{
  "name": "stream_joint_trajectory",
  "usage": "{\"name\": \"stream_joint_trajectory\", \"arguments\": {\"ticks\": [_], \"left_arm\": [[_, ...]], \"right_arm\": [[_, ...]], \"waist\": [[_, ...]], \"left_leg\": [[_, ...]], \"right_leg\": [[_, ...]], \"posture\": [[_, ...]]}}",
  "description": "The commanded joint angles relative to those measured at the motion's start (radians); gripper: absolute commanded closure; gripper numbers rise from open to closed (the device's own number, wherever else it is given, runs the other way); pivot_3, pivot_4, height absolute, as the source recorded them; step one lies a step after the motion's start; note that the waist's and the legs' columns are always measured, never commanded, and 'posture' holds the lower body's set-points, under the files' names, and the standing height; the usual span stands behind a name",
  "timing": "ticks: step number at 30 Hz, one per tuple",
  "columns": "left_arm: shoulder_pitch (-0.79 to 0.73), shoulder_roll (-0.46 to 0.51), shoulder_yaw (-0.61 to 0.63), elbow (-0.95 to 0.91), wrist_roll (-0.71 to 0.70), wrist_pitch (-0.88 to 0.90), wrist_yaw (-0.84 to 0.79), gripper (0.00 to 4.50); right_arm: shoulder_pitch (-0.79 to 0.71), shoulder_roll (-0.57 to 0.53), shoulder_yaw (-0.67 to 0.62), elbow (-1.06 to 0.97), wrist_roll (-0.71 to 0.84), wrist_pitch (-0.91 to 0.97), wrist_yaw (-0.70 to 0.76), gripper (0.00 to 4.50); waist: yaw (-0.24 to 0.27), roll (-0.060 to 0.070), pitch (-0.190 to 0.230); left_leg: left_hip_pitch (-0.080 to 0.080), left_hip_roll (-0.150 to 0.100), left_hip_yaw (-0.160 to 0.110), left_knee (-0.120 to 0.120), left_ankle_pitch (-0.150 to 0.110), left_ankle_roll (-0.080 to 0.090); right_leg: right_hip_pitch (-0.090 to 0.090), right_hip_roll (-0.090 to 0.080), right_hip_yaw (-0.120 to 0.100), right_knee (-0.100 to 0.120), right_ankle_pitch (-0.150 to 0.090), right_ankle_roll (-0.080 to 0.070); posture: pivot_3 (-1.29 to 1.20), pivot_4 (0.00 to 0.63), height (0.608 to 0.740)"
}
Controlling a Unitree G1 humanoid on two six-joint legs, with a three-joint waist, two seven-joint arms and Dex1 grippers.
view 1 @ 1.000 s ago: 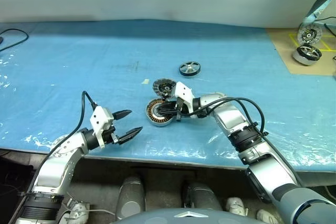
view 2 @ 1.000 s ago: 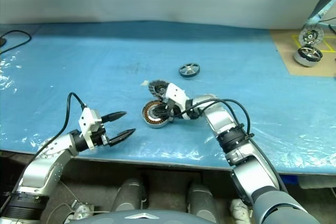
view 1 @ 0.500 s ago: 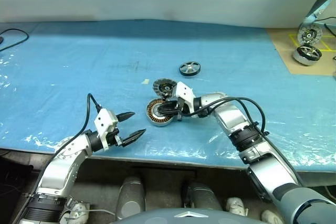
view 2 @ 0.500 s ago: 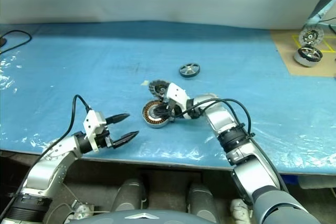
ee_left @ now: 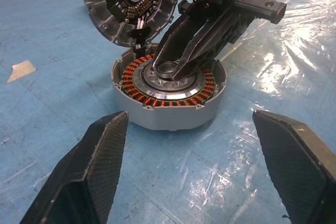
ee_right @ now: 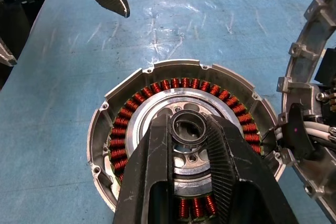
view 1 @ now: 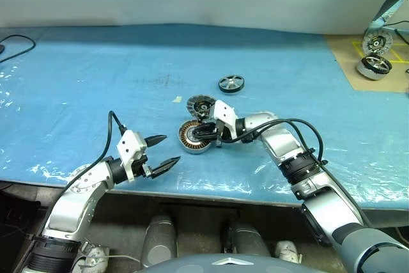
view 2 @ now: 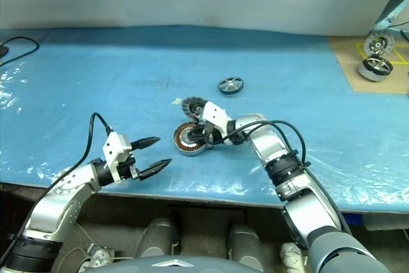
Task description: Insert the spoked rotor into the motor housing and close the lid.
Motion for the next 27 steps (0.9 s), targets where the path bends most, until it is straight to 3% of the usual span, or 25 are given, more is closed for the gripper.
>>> {"name": "stream_joint_trajectory", "arguments": {"ticks": [1, 15, 21, 27], "left_arm": [[-0.008, 0.013, 0.020, 0.006, -0.010, -0.021, -0.014, 0.51], [-0.015, 0.009, -0.007, -0.076, -0.014, 0.042, 0.026, 0.51], [-0.043, 0.014, 0.003, -0.086, -0.028, 0.081, 0.025, 0.51], [-0.025, 0.013, 0.015, -0.104, -0.035, 0.090, 0.030, 0.51]], "right_arm": [[0.006, 0.005, -0.001, 0.005, -0.007, 0.017, -0.003, 2.63], [-0.007, 0.007, -0.083, -0.095, 0.095, 0.125, 0.028, 2.63], [0.003, 0.020, -0.087, -0.089, 0.099, 0.127, 0.012, 4.49], [0.000, 0.029, -0.079, -0.063, 0.091, 0.135, 0.001, 4.49]], "waist": [[0.000, 0.000, 0.000], [0.000, 0.000, 0.000], [0.000, 0.000, 0.000], [0.000, 0.000, 0.000]], "left_leg": [[0.000, 0.000, 0.000, 0.000, 0.000, 0.000], [0.000, 0.000, 0.000, 0.000, 0.000, 0.000], [0.000, 0.000, 0.000, 0.000, 0.000, 0.000], [0.000, 0.000, 0.000, -0.001, 0.000, 0.000]], "right_leg": [[0.000, 0.000, 0.000, 0.000, 0.000, 0.000], [0.000, 0.000, 0.000, 0.000, 0.000, 0.000], [-0.001, 0.000, 0.000, 0.000, 0.000, 0.000], [-0.001, 0.000, 0.000, 0.000, 0.000, 0.000]], "posture": [[0.00, 0.150, 0.740], [0.00, 0.150, 0.740], [0.00, 0.150, 0.740], [0.00, 0.150, 0.740]]}}
